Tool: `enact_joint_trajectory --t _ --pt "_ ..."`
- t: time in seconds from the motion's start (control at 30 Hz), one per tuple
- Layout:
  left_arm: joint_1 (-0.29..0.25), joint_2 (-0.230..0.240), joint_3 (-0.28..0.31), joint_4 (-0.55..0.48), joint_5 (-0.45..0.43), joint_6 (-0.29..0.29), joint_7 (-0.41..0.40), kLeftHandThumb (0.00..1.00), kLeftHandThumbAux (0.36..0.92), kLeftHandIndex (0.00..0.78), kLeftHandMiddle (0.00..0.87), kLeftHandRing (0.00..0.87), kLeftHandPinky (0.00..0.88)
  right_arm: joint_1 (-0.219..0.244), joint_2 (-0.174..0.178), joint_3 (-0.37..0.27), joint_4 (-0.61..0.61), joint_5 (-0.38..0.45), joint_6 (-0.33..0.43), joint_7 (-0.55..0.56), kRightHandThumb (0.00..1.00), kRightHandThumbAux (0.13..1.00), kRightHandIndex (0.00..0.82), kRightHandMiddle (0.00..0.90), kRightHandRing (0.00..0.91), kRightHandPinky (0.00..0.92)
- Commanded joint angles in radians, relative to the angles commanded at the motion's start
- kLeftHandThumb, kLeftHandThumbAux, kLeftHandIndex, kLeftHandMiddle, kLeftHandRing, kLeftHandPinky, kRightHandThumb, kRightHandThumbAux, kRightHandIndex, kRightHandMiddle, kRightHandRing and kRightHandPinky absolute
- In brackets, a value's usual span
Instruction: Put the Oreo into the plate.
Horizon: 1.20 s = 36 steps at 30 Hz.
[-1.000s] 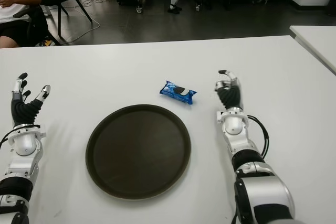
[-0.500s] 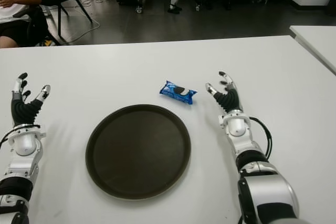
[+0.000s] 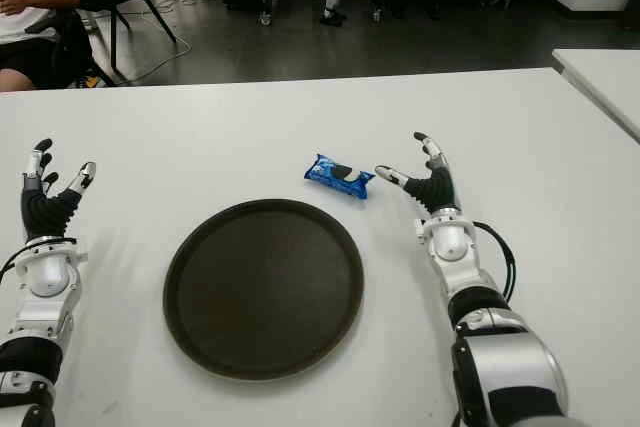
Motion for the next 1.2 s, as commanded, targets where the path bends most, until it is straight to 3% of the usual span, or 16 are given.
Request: enact_joint_trajectory --t 0.6,0.93,1.2 --pt "0.000 0.000 0.000 0.000 0.000 0.000 0.000 0.000 0.595 0.016 0.000 0.000 0.000 -0.007 -0.001 0.014 0.012 -0.017 0.017 -0.024 0.000 0.729 0.000 0.000 0.000 0.000" --pt "0.002 -0.003 -0.002 -0.007 0.002 0.002 0.003 0.000 0.595 0.016 0.000 0.000 0.000 -0.011 -0.007 0.022 0.011 -0.028 0.035 -0.029 0.000 0.711 0.000 0.000 0.000 0.000" --pt "0.000 -0.008 -0.005 -0.010 0.006 0.006 0.009 0.000 0.595 0.016 0.000 0.000 0.000 -0.029 -0.036 0.081 -0.018 -0.091 0.078 -0.013 0.000 0.704 0.000 0.000 0.000 0.000"
